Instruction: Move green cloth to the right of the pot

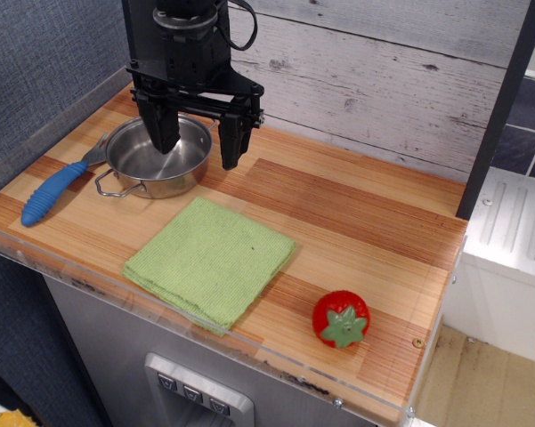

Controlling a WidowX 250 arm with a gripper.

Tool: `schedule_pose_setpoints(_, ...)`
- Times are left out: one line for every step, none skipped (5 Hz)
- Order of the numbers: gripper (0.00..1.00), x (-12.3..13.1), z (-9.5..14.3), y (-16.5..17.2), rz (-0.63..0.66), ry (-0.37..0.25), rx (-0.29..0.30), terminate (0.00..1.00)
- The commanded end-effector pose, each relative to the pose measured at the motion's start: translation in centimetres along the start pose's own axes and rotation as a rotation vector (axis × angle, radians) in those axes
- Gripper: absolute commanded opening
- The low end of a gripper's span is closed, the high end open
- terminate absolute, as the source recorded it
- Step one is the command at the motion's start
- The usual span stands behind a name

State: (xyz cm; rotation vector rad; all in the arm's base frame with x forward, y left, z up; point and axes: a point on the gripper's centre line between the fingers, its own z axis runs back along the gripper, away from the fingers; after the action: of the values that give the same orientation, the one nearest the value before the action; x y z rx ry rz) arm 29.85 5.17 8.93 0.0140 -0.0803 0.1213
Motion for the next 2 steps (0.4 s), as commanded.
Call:
schedule_pose_setpoints(1.0,0.0,0.0,0.0,0.0,0.0,0.0,0.0)
schedule_pose_setpoints(1.0,-1.5,-1.0,-0.4,-0.046,0.003,0.018,0.0)
